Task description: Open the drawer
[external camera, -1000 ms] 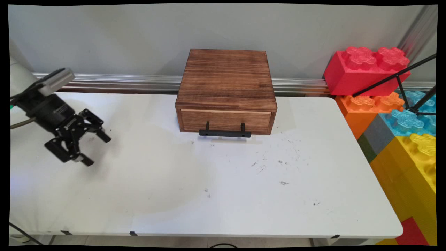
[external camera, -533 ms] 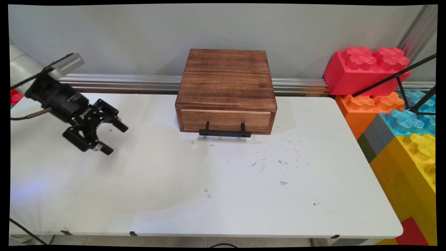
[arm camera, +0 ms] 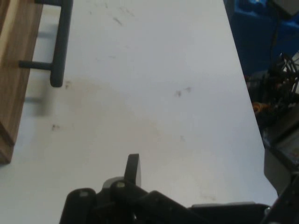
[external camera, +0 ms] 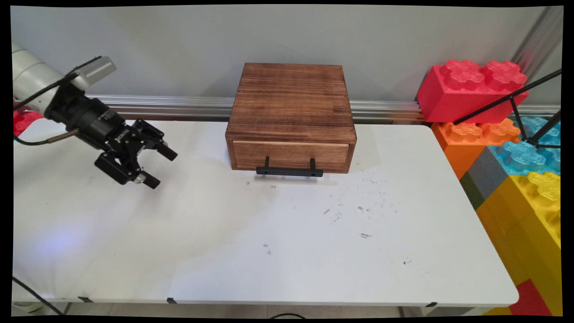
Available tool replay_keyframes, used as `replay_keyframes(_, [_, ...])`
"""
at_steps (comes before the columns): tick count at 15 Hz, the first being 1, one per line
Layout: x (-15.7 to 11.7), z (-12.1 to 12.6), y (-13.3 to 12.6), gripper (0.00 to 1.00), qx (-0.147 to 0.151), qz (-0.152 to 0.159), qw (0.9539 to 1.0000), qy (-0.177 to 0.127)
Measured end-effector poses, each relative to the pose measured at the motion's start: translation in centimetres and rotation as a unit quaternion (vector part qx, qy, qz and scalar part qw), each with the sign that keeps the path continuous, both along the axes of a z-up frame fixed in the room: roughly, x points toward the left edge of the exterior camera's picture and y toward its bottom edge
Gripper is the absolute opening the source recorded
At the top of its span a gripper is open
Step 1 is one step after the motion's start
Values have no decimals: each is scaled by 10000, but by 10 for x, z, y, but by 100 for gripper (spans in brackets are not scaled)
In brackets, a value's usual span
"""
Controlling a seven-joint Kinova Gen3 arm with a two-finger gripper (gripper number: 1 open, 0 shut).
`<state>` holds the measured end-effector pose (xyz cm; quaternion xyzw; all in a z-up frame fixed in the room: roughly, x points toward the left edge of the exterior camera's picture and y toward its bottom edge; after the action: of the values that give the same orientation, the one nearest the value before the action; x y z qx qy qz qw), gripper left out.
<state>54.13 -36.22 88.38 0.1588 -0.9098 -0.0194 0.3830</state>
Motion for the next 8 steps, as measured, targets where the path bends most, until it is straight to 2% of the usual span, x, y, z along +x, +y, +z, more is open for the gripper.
replay_keyframes(4, [-17, 0, -9, 100, -52, -70, 10000, 18])
replay_keyframes(8, [-54, 2, -24, 100, -195, -206, 9995, -110])
